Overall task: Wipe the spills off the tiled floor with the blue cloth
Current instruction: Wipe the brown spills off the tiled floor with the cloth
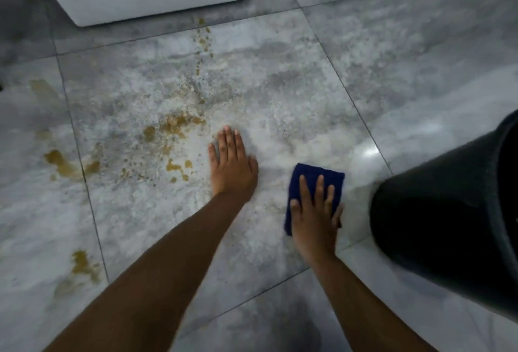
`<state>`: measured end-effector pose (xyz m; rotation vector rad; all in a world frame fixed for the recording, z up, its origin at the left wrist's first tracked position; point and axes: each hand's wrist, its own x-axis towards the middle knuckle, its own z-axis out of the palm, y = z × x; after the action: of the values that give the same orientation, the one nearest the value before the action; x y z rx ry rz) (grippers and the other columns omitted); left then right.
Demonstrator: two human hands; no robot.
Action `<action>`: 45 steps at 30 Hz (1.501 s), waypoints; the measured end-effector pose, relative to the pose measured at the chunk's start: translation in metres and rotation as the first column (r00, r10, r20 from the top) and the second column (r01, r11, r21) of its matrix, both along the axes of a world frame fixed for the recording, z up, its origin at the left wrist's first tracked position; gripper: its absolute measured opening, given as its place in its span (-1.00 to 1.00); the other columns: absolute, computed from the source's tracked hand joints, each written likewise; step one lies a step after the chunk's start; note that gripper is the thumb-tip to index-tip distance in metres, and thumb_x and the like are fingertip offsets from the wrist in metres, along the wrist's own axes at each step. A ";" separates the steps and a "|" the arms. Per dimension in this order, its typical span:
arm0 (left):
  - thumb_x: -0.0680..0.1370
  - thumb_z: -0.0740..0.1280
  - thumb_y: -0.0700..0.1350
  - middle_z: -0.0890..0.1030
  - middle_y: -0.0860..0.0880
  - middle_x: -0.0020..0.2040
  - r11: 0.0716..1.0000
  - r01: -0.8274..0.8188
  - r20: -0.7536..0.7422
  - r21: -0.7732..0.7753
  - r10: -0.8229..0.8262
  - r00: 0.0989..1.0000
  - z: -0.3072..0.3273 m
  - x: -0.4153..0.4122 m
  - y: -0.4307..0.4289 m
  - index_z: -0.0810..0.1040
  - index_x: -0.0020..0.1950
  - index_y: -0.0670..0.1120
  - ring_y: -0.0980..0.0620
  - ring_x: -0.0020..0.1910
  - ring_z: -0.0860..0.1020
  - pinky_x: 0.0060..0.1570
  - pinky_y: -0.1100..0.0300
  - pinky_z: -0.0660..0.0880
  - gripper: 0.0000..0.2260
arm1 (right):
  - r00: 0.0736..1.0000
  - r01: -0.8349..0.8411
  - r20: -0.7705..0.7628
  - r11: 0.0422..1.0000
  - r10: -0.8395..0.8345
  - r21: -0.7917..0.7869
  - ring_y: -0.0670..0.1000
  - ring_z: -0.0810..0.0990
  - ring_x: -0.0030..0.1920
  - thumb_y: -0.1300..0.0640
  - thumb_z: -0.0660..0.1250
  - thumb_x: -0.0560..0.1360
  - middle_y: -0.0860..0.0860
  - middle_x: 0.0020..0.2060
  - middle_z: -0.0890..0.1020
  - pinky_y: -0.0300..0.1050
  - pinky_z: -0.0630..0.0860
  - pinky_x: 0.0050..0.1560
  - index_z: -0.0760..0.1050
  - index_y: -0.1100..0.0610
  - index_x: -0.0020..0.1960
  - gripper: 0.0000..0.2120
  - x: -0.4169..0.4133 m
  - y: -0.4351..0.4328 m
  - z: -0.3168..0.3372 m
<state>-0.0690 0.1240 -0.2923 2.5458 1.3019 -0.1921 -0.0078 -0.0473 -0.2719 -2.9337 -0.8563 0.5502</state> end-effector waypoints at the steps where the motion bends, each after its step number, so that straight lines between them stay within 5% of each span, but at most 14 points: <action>1: 0.63 -0.14 0.05 -0.20 -0.20 0.56 0.995 0.097 -0.006 0.031 -0.097 0.995 0.003 -0.010 0.001 -0.23 0.53 -0.22 -0.12 0.53 -0.22 0.48 -0.10 -0.25 -0.43 | 0.999 -0.037 -0.032 0.999 0.036 -0.029 0.12 -0.26 0.53 -0.15 -0.11 0.63 0.00 0.55 -0.20 0.26 -0.22 0.44 -0.22 -0.16 0.53 -0.47 -0.003 0.002 0.000; 5: 0.60 -0.12 0.03 -0.03 -0.22 0.54 0.909 0.373 0.055 0.185 -0.389 0.920 0.005 -0.059 -0.021 -0.02 0.53 -0.25 -0.17 0.54 -0.02 0.48 -0.14 -0.14 -0.44 | 0.986 -0.158 -0.056 0.987 0.157 -0.023 0.09 -0.24 0.53 -0.12 -0.03 0.63 -0.03 0.56 -0.17 0.26 -0.19 0.46 -0.18 -0.20 0.53 -0.46 0.029 0.019 0.002; 12: 0.61 -0.10 0.04 -0.01 -0.20 0.56 0.948 0.303 0.078 0.101 -0.311 0.947 -0.012 -0.067 -0.039 -0.06 0.54 -0.22 -0.11 0.55 -0.07 0.48 -0.10 -0.14 -0.43 | 0.991 0.121 0.042 0.991 -0.123 0.057 0.14 -0.12 0.54 -0.11 -0.06 0.63 0.04 0.56 -0.05 0.27 -0.14 0.46 -0.07 -0.12 0.56 -0.49 -0.004 -0.023 -0.009; 15: 0.61 -0.16 0.06 -0.09 -0.18 0.56 0.947 0.307 0.061 0.094 -0.313 0.948 -0.012 -0.069 -0.040 -0.13 0.54 -0.20 -0.08 0.54 -0.15 0.49 -0.08 -0.17 -0.43 | 0.998 0.050 0.035 0.995 -0.053 0.082 0.21 0.05 0.52 -0.12 -0.06 0.59 0.09 0.54 0.11 0.32 -0.02 0.42 0.07 -0.09 0.54 -0.48 -0.062 -0.031 -0.014; 19: 0.61 -0.14 0.05 -0.06 -0.18 0.56 0.949 0.305 0.083 0.084 -0.312 0.947 -0.010 -0.067 -0.039 -0.09 0.55 -0.21 -0.09 0.55 -0.13 0.49 -0.08 -0.16 -0.43 | 0.986 -0.163 0.050 0.986 0.161 0.047 0.19 -0.01 0.53 -0.11 -0.05 0.61 0.05 0.55 0.05 0.31 -0.07 0.43 0.01 -0.12 0.54 -0.49 -0.004 0.000 -0.013; 22: 0.60 -0.08 0.03 0.03 -0.21 0.56 0.947 0.311 0.099 0.084 -0.319 0.943 -0.011 -0.067 -0.040 -0.02 0.54 -0.23 -0.11 0.55 -0.05 0.48 -0.10 -0.11 -0.44 | 0.999 -0.039 0.040 0.998 0.037 0.047 0.16 -0.10 0.54 -0.11 -0.07 0.63 0.06 0.56 -0.02 0.30 -0.10 0.46 -0.03 -0.10 0.56 -0.49 0.027 -0.010 -0.015; 26: 0.61 -0.05 0.03 0.06 -0.22 0.55 0.945 0.307 0.106 0.110 -0.318 0.942 -0.011 -0.069 -0.038 -0.01 0.53 -0.24 -0.11 0.54 -0.01 0.47 -0.10 -0.07 -0.44 | 0.984 0.162 0.064 0.985 -0.165 0.053 0.21 0.02 0.52 -0.13 -0.14 0.57 0.12 0.54 0.09 0.33 -0.03 0.43 -0.01 -0.07 0.55 -0.45 -0.051 -0.046 -0.014; 33: 0.61 -0.13 0.05 -0.09 -0.17 0.55 0.947 0.306 0.121 0.101 -0.317 0.941 -0.010 -0.069 -0.040 -0.09 0.53 -0.21 -0.08 0.54 -0.11 0.48 -0.06 -0.17 -0.44 | 0.985 -0.156 0.068 0.988 0.156 -0.003 0.17 -0.08 0.54 -0.14 -0.13 0.61 0.05 0.56 -0.02 0.28 -0.10 0.45 -0.07 -0.12 0.55 -0.48 0.000 -0.006 -0.010; 36: 0.60 -0.06 0.03 0.07 -0.21 0.55 0.946 0.306 0.137 0.104 -0.318 0.938 -0.012 -0.068 -0.038 0.01 0.53 -0.23 -0.11 0.54 0.00 0.47 -0.08 -0.09 -0.44 | 0.999 0.025 0.034 1.000 -0.025 0.011 0.14 -0.15 0.54 -0.09 -0.07 0.64 0.05 0.56 -0.09 0.26 -0.15 0.48 -0.12 -0.10 0.56 -0.48 0.019 -0.015 -0.010; 39: 0.61 -0.12 0.04 -0.04 -0.19 0.56 0.945 0.309 0.114 0.107 -0.321 0.940 -0.012 -0.071 -0.038 -0.05 0.54 -0.23 -0.08 0.55 -0.09 0.49 -0.08 -0.12 -0.44 | 0.980 0.166 0.098 0.984 -0.172 0.065 0.21 -0.02 0.53 -0.09 -0.05 0.63 0.11 0.55 0.04 0.34 -0.04 0.44 -0.02 -0.08 0.56 -0.49 -0.034 -0.032 -0.014; 45: 0.60 -0.17 0.06 -0.15 -0.15 0.54 0.945 0.312 0.100 0.092 -0.321 0.942 -0.010 -0.070 -0.039 -0.10 0.55 -0.21 -0.06 0.54 -0.17 0.49 -0.05 -0.18 -0.43 | 0.982 -0.164 0.102 0.984 0.157 0.063 0.21 0.05 0.52 -0.14 -0.07 0.60 0.09 0.54 0.11 0.31 -0.04 0.42 0.05 -0.08 0.54 -0.48 -0.042 -0.001 -0.016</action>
<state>-0.1385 0.0847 -0.3020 2.7735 0.8669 -0.0594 -0.0500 -0.0478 -0.2882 -2.8635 -1.1070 0.3774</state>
